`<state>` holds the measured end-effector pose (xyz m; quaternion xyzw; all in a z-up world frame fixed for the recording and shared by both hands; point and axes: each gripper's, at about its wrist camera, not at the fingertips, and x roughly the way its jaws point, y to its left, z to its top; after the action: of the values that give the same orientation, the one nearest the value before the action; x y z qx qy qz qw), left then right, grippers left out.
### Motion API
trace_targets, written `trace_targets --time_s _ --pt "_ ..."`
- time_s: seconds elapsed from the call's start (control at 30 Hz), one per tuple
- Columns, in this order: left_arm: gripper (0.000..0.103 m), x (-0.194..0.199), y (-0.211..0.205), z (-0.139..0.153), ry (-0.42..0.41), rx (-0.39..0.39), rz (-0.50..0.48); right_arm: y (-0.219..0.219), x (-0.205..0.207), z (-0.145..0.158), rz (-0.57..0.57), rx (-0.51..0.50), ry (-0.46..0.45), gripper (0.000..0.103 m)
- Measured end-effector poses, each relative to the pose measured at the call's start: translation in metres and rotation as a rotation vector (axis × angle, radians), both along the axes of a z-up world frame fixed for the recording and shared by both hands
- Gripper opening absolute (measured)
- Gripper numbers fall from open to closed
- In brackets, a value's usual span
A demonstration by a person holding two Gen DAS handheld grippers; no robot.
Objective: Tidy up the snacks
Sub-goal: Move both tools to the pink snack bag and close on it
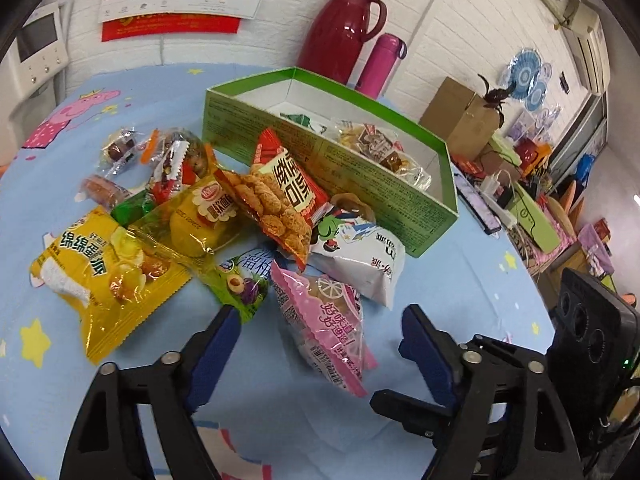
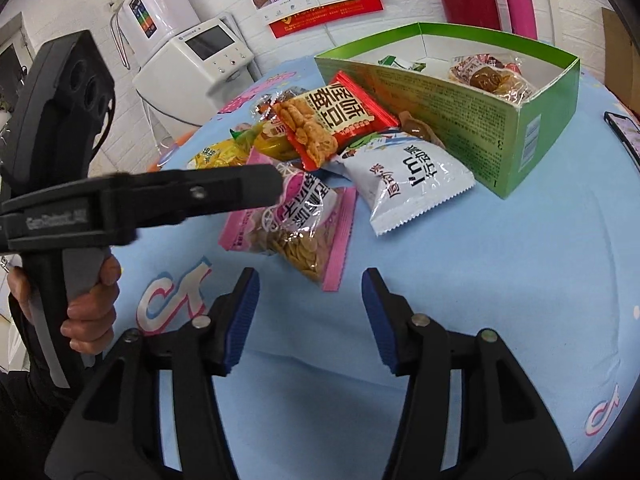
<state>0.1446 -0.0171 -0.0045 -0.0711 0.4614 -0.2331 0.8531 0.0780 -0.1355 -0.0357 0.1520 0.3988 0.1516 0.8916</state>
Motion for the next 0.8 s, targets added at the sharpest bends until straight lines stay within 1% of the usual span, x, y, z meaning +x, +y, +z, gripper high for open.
trace_targets --time_s 0.03,0.07,0.1,0.13,0.17,0.23,0.3,0.4,0.6,0.8 --pt "0.056 0.003 0.002 -0.006 0.029 -0.007 -0.006 0.000 0.001 0.000 0.005 0.003 0.001 0.055" --pt "0.053 0.004 0.007 -0.012 0.060 -0.028 -0.005 0.001 0.001 0.000 0.011 0.004 0.000 0.055" --pt "0.048 0.006 0.015 -0.018 0.095 -0.060 0.005 0.002 0.002 0.000 0.017 0.005 -0.003 0.055" --pt "0.047 0.006 0.023 -0.024 0.115 -0.088 0.014 0.003 0.004 0.000 0.024 0.003 -0.004 0.056" --pt "0.047 0.004 0.030 -0.027 0.127 -0.121 0.022 0.003 0.005 0.000 0.031 0.000 -0.002 0.057" --pt "0.047 -0.001 0.044 -0.029 0.135 -0.141 0.047 0.005 0.009 -0.001 0.040 -0.007 0.001 0.060" --pt "0.047 -0.005 0.052 -0.029 0.129 -0.133 0.064 0.007 0.014 -0.002 0.047 -0.003 0.007 0.061" --pt "0.047 -0.006 0.056 -0.028 0.123 -0.123 0.065 0.010 0.019 -0.004 0.059 0.011 0.012 0.061" --pt "0.047 0.001 0.057 -0.028 0.129 -0.147 0.046 0.017 0.025 -0.002 0.079 0.018 0.010 0.061" --pt "0.047 0.009 0.055 -0.027 0.138 -0.165 0.028 0.022 0.040 -0.004 0.097 0.048 0.022 0.061"
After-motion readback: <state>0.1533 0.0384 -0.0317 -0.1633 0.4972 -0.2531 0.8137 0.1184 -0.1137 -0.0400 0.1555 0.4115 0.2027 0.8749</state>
